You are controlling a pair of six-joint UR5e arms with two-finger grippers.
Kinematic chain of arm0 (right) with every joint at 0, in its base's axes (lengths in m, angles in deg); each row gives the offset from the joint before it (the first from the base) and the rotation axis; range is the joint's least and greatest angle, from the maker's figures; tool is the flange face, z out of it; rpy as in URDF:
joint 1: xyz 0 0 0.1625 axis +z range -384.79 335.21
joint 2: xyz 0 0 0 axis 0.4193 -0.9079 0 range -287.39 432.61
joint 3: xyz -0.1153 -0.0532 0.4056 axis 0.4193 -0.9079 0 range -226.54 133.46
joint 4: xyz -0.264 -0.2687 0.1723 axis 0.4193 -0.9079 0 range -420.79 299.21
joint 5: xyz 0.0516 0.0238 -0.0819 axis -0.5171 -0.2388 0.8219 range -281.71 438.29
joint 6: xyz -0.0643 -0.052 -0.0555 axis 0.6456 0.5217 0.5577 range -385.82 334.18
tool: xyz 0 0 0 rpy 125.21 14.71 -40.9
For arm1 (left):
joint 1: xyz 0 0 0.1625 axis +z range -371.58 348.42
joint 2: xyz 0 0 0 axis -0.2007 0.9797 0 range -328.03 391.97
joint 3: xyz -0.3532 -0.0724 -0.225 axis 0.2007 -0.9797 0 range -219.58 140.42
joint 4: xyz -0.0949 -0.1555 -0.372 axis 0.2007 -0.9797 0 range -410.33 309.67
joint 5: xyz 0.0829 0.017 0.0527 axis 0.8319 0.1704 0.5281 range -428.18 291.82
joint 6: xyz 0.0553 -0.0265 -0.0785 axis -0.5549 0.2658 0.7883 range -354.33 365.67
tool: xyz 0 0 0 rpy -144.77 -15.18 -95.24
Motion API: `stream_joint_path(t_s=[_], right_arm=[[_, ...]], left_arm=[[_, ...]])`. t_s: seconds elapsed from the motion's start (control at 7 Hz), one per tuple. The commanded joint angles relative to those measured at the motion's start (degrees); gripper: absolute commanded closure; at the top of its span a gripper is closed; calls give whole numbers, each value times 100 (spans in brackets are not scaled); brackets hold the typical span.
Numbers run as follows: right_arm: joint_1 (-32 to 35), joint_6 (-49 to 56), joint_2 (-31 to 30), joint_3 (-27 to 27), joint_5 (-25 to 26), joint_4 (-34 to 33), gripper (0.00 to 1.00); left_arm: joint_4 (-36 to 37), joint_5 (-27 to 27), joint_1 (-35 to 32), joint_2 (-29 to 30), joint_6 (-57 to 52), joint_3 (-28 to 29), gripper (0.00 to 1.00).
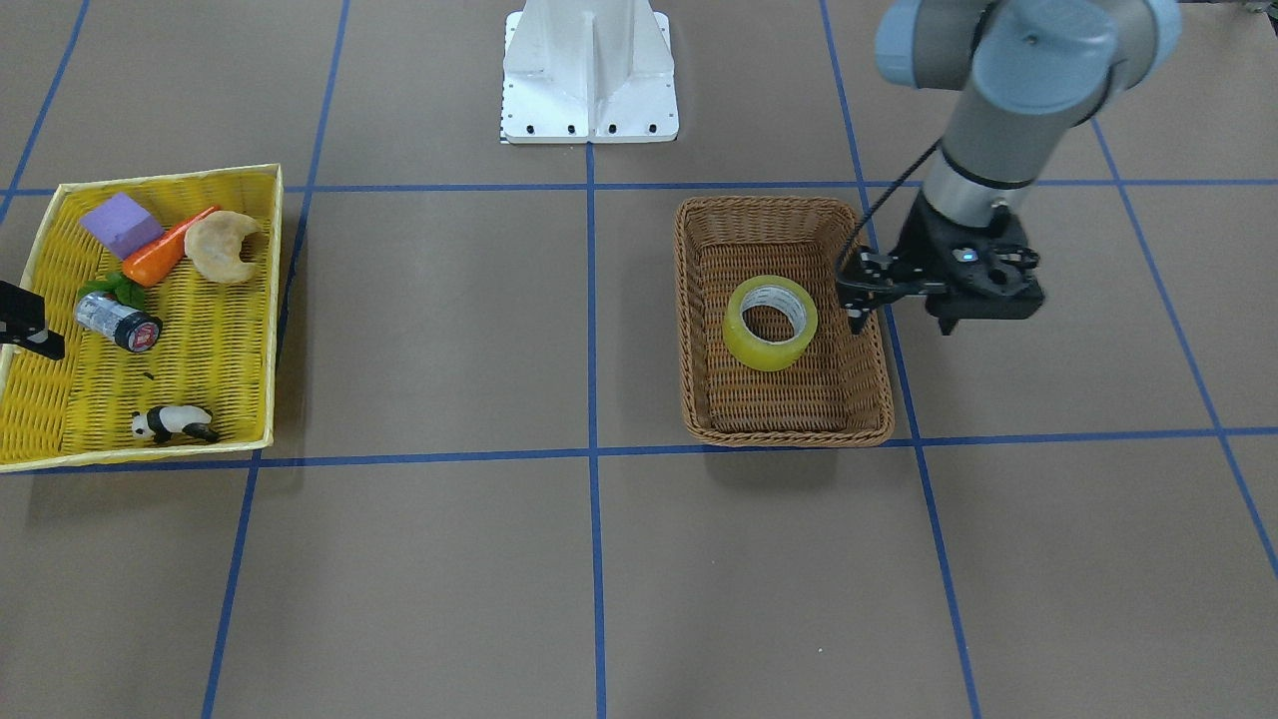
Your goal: Move tape to another basket
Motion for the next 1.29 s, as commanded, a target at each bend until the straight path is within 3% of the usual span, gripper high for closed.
stream_joint_path(t_s=[0.0, 0.57, 0.71, 0.86, 1.14], right_arm=[[265, 61, -588, 357, 41, 72, 0], [810, 377, -1645, 421, 276, 607, 0], [898, 422, -1759, 429, 469, 617, 0], [1047, 640, -1865, 421, 471, 608, 0], [1215, 659, -2146, 648, 480, 617, 0]], left_arm=[[16, -373, -1155, -754, -2111, 41, 2], [-54, -1997, -3002, -1407, -4829, 1392, 2], [-37, -2237, -3197, -1564, -4835, 1457, 2], [-63, -2239, -3460, -1522, -4783, 1657, 2], [-116, -2248, -3682, -1697, -4774, 1511, 2]])
